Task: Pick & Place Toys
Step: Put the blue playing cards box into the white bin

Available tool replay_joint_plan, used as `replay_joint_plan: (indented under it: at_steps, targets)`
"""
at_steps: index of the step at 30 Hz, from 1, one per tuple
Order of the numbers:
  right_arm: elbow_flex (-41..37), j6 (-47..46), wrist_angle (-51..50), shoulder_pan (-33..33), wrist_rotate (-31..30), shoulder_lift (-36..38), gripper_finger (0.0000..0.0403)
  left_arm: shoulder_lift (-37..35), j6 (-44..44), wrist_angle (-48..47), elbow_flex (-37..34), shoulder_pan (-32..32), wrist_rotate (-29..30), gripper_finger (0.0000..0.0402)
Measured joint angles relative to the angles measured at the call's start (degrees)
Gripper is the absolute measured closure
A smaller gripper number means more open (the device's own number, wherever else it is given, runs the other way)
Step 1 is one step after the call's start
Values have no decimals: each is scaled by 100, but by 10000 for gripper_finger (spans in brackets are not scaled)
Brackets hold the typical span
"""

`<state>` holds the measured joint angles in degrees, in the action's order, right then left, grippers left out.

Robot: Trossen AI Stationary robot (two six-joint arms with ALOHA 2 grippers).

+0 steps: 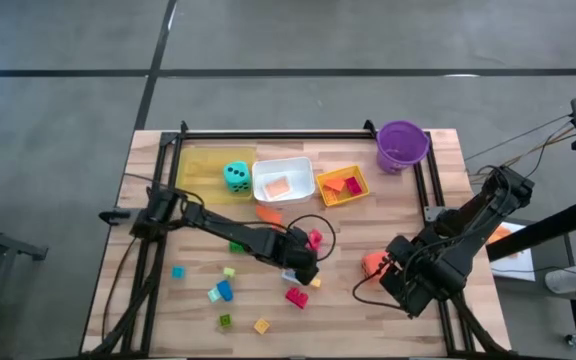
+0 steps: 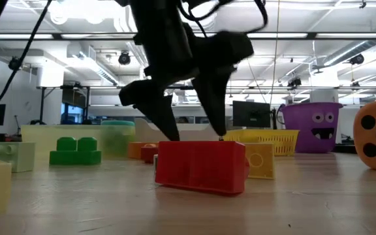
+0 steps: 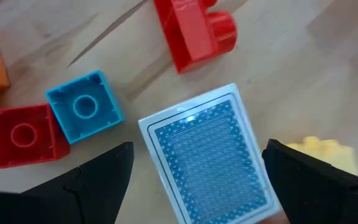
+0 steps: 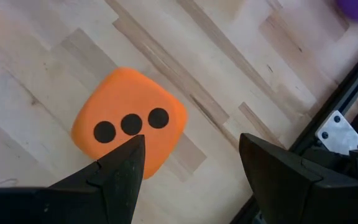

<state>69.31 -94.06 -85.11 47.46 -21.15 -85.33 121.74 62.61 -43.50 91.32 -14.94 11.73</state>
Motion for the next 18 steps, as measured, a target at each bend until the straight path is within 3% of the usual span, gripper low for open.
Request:
replay_joint_plan:
  at_steps: [4, 18]
  targets:
    - [12, -2, 14, 2, 4, 6, 145, 198, 65, -626, 479, 0, 40, 48]
    - [1, 17, 34, 2, 5, 8, 145, 469, 233, -300, 593, -14, -170, 48]
